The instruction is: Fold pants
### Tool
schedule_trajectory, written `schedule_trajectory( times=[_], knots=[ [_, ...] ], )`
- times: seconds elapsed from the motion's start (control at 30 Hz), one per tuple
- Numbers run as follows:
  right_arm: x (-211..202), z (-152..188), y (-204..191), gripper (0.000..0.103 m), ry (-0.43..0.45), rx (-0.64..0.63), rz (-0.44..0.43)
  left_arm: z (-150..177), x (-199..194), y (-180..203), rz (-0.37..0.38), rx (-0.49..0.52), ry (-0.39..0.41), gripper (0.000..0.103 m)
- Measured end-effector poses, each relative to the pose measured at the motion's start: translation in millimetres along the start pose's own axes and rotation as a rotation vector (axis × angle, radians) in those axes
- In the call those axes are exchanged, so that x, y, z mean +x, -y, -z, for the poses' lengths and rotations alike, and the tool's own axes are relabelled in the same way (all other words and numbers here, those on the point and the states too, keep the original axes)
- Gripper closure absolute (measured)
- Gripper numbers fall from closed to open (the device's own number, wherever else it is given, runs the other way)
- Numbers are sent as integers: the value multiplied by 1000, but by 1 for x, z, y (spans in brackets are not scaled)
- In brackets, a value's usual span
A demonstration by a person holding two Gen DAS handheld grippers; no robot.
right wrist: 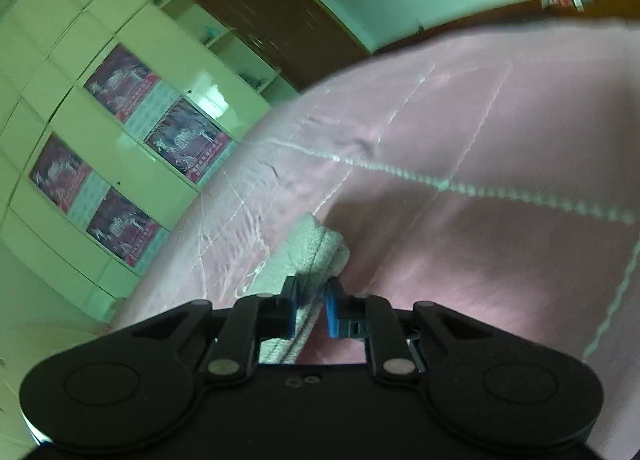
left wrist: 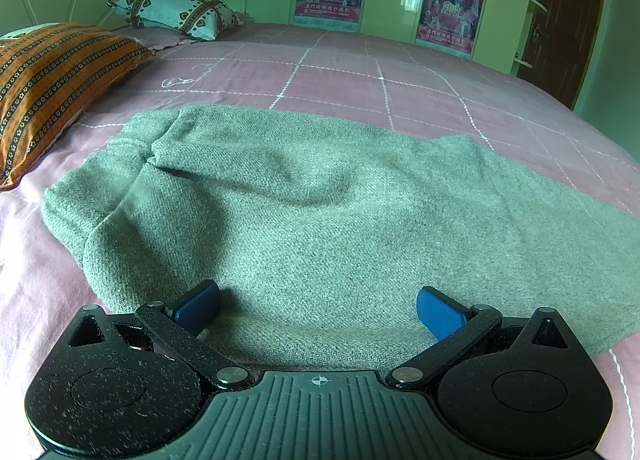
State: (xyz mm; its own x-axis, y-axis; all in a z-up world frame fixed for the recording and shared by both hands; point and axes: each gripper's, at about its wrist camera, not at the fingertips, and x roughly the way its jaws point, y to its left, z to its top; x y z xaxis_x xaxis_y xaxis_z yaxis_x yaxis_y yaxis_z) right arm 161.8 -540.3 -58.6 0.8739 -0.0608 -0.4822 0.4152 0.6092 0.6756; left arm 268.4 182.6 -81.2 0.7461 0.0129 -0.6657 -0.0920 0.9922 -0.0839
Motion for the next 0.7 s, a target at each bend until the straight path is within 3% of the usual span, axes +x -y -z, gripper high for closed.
schedule_trajectory(
  times=[0.03, 0.1, 0.23, 0.4, 0.5, 0.7],
  knots=[
    [12, 4, 10, 99, -45, 31, 35, 0, 0, 1, -2, 5, -1, 0],
    [16, 11, 14, 99, -32, 27, 16, 0, 0, 1, -3, 8, -1, 0],
    [-7, 10, 9, 79, 8, 67, -17, 0, -3, 4, -10, 22, 16, 0],
    [-11, 10, 33, 76, -25, 262, -105, -4, -26, 16, 28, -85, 76, 0],
    [2, 9, 30, 78, -51, 259, -103, -10, -40, 56, 90, -79, 110, 0],
    [9, 12, 25, 78, -47, 253, -122, -3, -40, 213, 199, -51, 71, 0]
  ],
)
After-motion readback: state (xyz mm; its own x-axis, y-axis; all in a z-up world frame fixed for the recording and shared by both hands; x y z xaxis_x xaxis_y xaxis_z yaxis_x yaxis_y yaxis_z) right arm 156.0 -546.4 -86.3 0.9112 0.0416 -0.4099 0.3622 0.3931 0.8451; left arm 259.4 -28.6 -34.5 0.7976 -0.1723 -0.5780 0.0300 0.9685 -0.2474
